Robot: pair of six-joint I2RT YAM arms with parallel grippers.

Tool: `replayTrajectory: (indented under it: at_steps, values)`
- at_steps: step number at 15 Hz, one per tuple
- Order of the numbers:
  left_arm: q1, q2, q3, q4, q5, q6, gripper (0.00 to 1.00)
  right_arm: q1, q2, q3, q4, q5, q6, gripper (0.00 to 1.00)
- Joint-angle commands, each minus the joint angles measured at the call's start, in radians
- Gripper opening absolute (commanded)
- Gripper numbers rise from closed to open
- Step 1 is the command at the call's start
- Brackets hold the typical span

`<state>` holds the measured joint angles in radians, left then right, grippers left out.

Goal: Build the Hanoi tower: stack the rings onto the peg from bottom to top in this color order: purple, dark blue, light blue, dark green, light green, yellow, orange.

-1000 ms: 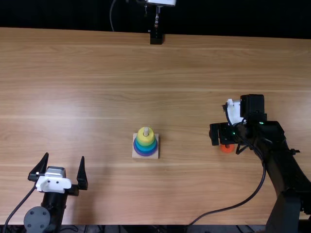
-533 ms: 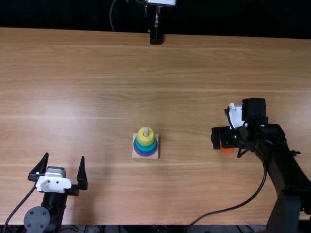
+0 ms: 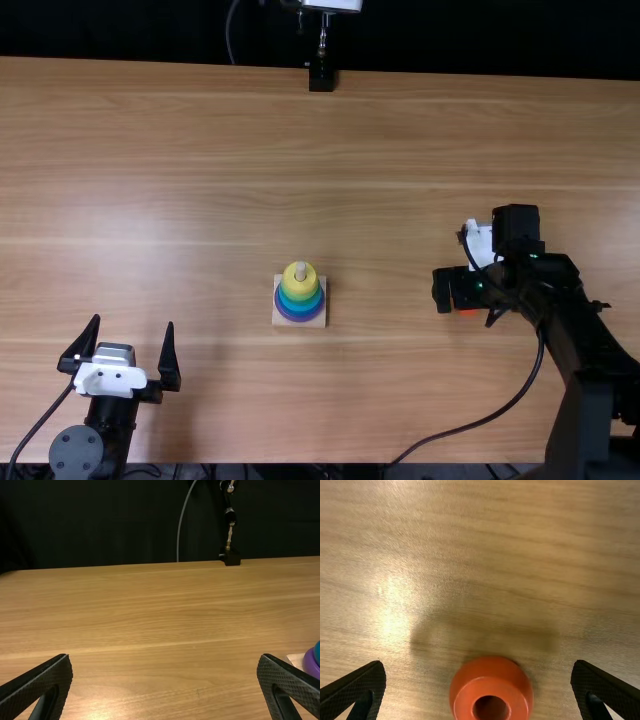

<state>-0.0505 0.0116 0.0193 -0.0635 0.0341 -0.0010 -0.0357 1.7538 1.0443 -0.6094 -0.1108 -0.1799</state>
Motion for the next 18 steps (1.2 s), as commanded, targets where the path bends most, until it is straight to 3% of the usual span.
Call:
replayTrajectory:
  at_steps: [1, 11, 13, 17, 18]
  values:
    - [0.008, -0.012, -0.019, -0.001, 0.006, 0.008, 1.0, -0.016, 0.012, -0.018, -0.001, 0.01, -0.01, 1.0]
    - [0.008, -0.012, -0.019, -0.001, 0.005, 0.008, 1.0, -0.023, 0.012, -0.02, -0.051, 0.01, -0.017, 1.0]
    - [0.008, -0.012, -0.019, -0.001, 0.006, 0.008, 1.0, -0.023, 0.015, -0.018, -0.095, 0.01, -0.045, 1.0]
    - [0.008, -0.012, -0.019, -0.001, 0.006, 0.008, 1.0, -0.024, 0.015, -0.017, -0.089, 0.01, -0.048, 1.0]
    - [0.008, -0.012, -0.019, -0.001, 0.006, 0.008, 1.0, -0.024, 0.015, -0.017, -0.087, 0.01, -0.048, 0.91]
